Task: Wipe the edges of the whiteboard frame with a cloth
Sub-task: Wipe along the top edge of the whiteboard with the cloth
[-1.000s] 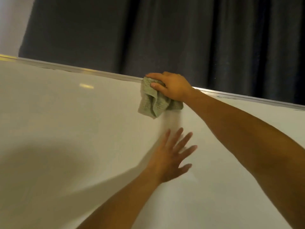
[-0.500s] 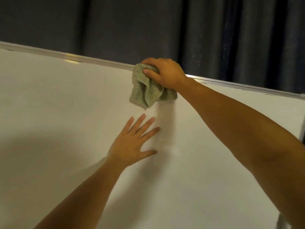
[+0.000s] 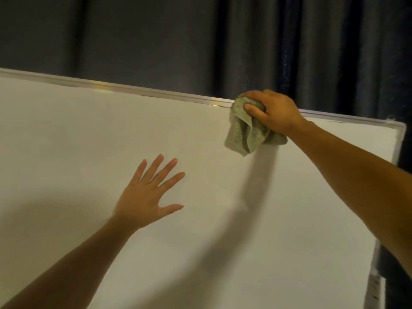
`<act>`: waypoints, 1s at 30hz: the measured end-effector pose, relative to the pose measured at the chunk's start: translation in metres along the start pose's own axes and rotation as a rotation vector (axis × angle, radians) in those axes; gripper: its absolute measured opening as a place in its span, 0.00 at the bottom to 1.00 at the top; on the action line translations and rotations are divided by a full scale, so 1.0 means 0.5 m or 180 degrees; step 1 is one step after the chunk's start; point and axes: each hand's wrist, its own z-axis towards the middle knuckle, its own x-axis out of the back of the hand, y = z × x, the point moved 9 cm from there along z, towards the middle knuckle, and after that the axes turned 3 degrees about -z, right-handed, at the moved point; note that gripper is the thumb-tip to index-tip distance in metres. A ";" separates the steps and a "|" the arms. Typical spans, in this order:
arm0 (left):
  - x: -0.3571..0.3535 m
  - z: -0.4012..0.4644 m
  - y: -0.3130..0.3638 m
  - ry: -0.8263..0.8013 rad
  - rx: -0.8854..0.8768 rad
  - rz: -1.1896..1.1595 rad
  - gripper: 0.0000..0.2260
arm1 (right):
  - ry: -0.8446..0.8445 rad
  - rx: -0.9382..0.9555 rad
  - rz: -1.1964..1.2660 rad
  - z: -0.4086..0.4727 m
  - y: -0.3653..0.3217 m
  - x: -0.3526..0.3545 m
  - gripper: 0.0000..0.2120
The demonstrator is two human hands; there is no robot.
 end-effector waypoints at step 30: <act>-0.231 0.448 0.571 -0.0038 -0.0972 -0.0164 0.35 | -0.1072 0.0015 0.0995 -0.070 0.392 -0.086 0.18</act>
